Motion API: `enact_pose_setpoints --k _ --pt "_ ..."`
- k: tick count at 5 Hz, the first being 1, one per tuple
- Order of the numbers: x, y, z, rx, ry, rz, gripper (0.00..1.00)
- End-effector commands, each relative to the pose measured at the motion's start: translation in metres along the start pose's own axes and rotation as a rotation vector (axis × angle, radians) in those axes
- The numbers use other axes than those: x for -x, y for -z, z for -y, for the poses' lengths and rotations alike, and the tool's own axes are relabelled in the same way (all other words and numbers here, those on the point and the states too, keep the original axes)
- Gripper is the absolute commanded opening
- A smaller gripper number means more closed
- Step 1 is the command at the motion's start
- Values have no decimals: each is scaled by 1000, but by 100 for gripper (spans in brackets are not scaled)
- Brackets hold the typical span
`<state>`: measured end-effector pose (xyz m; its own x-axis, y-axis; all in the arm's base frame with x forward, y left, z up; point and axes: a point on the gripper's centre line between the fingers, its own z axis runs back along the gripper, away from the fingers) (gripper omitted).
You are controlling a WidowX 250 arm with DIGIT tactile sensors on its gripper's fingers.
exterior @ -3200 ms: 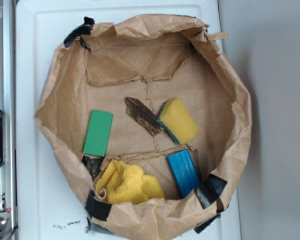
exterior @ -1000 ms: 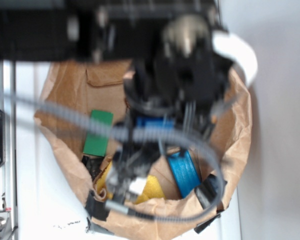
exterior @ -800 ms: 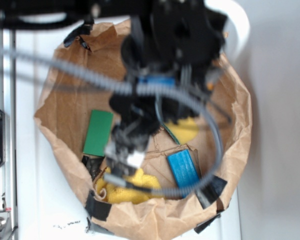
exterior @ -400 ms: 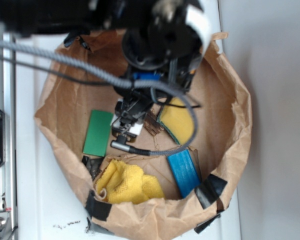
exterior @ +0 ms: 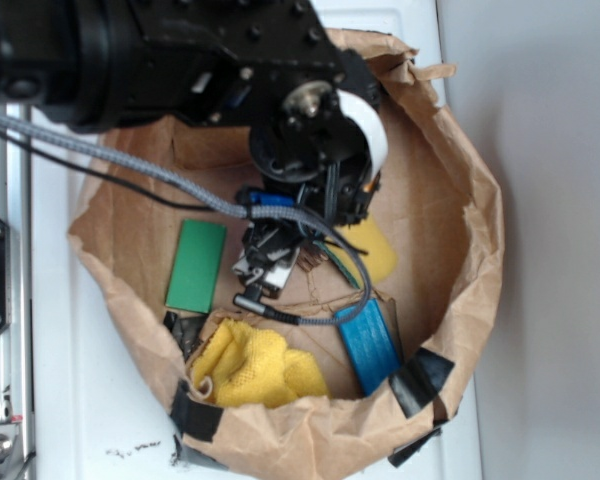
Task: Grab the wood chip.
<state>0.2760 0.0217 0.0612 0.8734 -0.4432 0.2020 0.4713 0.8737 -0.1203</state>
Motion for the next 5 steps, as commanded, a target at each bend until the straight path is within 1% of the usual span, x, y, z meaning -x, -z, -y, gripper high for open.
enact_pose_setpoints --k 1,2,3,4,5 --pt "-18 5 -3 -31 18 46 100" --pt "-12 24 1 -48 41 34 100" --pt "-8 43 1 -45 42 -1 100" --pt "-2 60 8 -88 51 9 100" --pt "-6 56 7 -113 14 33 0"
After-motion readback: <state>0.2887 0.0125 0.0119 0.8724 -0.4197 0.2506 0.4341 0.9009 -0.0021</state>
